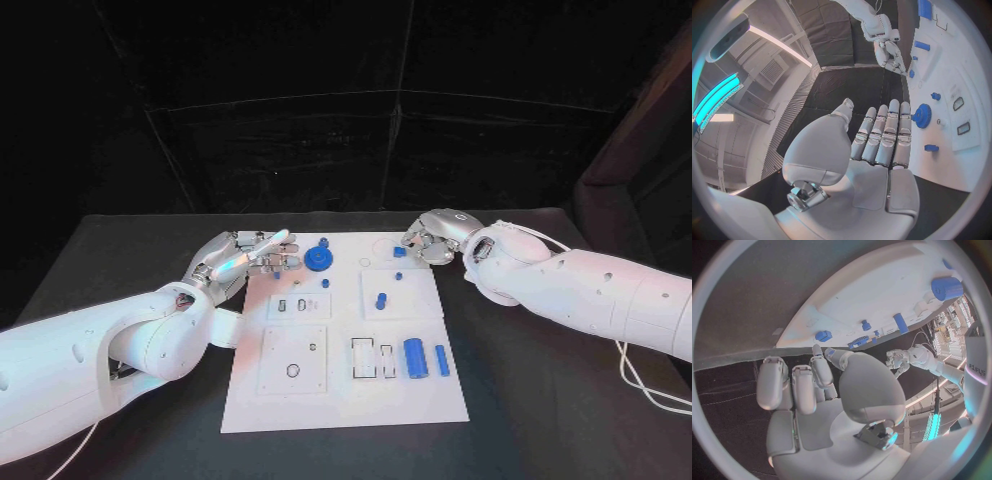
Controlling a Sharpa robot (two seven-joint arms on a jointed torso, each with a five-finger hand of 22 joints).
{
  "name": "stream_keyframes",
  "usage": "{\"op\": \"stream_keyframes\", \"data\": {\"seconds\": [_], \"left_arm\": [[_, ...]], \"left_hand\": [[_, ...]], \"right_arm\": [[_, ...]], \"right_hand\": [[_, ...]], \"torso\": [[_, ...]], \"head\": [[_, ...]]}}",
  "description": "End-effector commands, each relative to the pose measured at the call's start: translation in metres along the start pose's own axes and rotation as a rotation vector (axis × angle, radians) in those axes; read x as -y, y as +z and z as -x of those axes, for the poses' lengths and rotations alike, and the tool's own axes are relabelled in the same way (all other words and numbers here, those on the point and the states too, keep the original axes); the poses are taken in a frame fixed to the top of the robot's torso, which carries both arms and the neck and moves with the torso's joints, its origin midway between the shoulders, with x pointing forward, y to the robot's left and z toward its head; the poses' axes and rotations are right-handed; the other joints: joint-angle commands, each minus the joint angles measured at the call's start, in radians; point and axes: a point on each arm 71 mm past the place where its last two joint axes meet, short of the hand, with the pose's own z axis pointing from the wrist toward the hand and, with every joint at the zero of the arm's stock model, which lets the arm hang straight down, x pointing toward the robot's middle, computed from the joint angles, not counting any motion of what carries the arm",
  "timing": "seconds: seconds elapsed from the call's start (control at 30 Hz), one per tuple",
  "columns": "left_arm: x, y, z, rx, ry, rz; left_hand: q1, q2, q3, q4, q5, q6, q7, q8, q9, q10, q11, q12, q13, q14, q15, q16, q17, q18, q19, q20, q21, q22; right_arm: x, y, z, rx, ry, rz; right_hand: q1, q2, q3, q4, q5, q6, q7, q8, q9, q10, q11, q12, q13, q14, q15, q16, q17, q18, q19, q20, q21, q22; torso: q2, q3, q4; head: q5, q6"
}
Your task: Assemble the parts on the task board
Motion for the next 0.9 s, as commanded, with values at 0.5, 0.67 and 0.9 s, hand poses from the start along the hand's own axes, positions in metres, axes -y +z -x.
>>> {"op": "stream_keyframes", "data": {"seconds": [0.5, 0.67, 0.9], "left_arm": [[0.0008, 0.0009, -0.0019, -0.011, -0.004, -0.003], [0.0008, 0.0011, -0.0022, -0.012, -0.004, -0.003], [0.0006, 0.0014, -0.0020, -0.011, -0.004, -0.003]], "left_hand": [[-0.003, 0.008, -0.002, -0.003, 0.005, -0.006, 0.028, -0.003, -0.001, -0.001, 0.005, -0.006, -0.002, -0.001, 0.002, -0.007, -0.001, 0.005, 0.005, 0.000, -0.002, -0.001], [-0.004, 0.008, -0.002, -0.003, 0.005, -0.006, 0.028, -0.003, -0.001, -0.001, 0.005, -0.006, -0.002, -0.001, 0.002, -0.007, -0.001, 0.005, 0.005, 0.001, -0.003, -0.001], [-0.004, 0.008, -0.002, -0.003, 0.005, -0.006, 0.028, -0.003, -0.001, -0.001, 0.005, -0.006, -0.002, -0.001, 0.002, -0.007, -0.001, 0.005, 0.005, 0.001, -0.003, -0.001]], "right_arm": [[-0.0090, -0.0001, 0.0045, 0.051, 0.015, 0.062], [-0.0089, 0.0024, 0.0016, 0.027, -0.004, 0.044], [-0.0083, 0.0061, -0.0013, 0.010, -0.018, 0.013]], "right_hand": [[0.104, -0.171, -0.108, -0.169, 0.005, 0.001, -0.003, -0.001, 0.002, 0.004, 0.007, 0.007, -0.001, 0.075, 0.006, 0.005, 0.114, -0.009, -0.001, 0.008, -0.004, 0.002], [0.121, -0.165, -0.149, -0.178, 0.005, 0.007, -0.006, -0.001, 0.002, 0.003, 0.005, 0.004, -0.004, 0.075, 0.004, 0.005, 0.114, -0.008, -0.003, 0.006, -0.005, -0.001], [0.124, -0.148, -0.178, -0.174, 0.005, 0.016, -0.007, 0.000, 0.002, 0.004, 0.004, 0.005, -0.004, 0.075, 0.003, 0.004, 0.113, -0.008, -0.003, 0.005, -0.006, -0.001]], "torso": [[0.000, -0.0006, 0.0019], [0.000, -0.0004, 0.0027], [0.000, 0.0004, 0.0006]], "head": [[-0.005, 0.000], [-0.004, -0.001], [-0.001, -0.001]]}}
